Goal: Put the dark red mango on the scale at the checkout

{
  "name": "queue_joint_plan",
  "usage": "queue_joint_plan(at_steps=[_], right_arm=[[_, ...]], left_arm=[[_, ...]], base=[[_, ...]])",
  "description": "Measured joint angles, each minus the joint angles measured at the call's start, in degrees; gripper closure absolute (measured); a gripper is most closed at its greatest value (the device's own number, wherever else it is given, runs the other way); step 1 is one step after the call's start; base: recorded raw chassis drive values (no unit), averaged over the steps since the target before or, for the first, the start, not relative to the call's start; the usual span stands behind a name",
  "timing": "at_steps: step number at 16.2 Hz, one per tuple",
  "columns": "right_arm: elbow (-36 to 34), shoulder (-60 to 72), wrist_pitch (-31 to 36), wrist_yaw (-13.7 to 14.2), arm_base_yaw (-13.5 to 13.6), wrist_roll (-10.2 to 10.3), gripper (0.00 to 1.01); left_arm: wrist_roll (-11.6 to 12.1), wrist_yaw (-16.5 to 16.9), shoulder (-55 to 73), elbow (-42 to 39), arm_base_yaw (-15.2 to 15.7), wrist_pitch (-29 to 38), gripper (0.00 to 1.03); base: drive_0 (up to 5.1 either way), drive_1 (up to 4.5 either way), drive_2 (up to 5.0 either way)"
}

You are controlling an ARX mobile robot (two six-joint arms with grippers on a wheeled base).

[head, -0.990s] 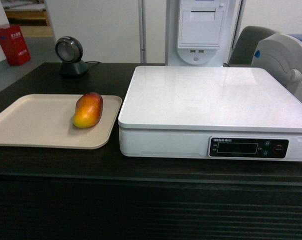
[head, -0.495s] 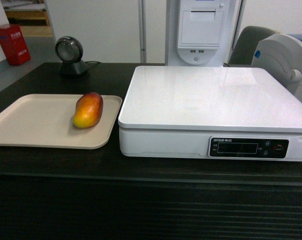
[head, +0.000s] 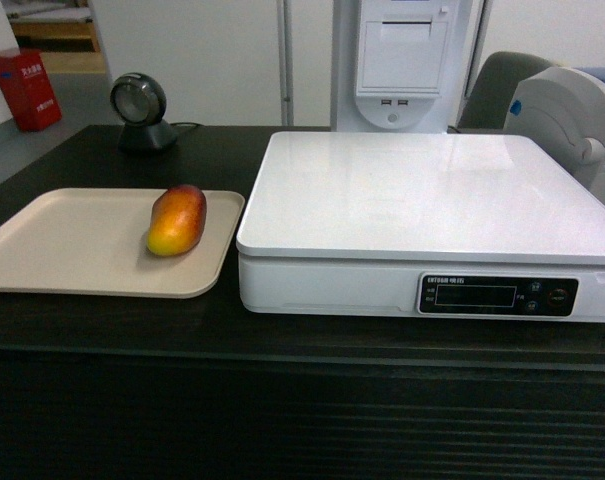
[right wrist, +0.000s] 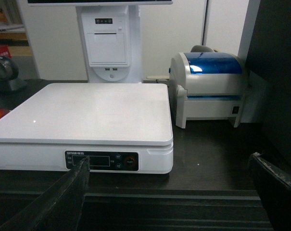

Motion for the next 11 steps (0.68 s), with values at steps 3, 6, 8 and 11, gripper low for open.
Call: queue_joint_plan(at_steps=[3,6,8,11], right_arm=[[0.00,0.02,-0.02,-0.09,0.00,0.00,0.03],[0.00,0.00,0.00,-0.07,0.00,0.00,0.03],[0.00,0.02,0.00,-0.07,0.00,0.00,0.03],[0.00,0.00,0.00,-0.07,0.00,0.00,0.03]], left_arm=[[-2.12,-17.94,8.63,1.70,-6.71,6.51,0.05],[-1.44,-4.55,23.06,4.07,5.18,21.92,0.05],[-0.55,8.87,38.45,8.00,14.47,35.67,0.05],[0.09,25.40,61.83,20.24,20.74,46.56,0.05]], base=[[0.0,0.00,0.0],[0.0,0.00,0.0],[0.0,0.00,0.0],[0.0,0.00,0.0]])
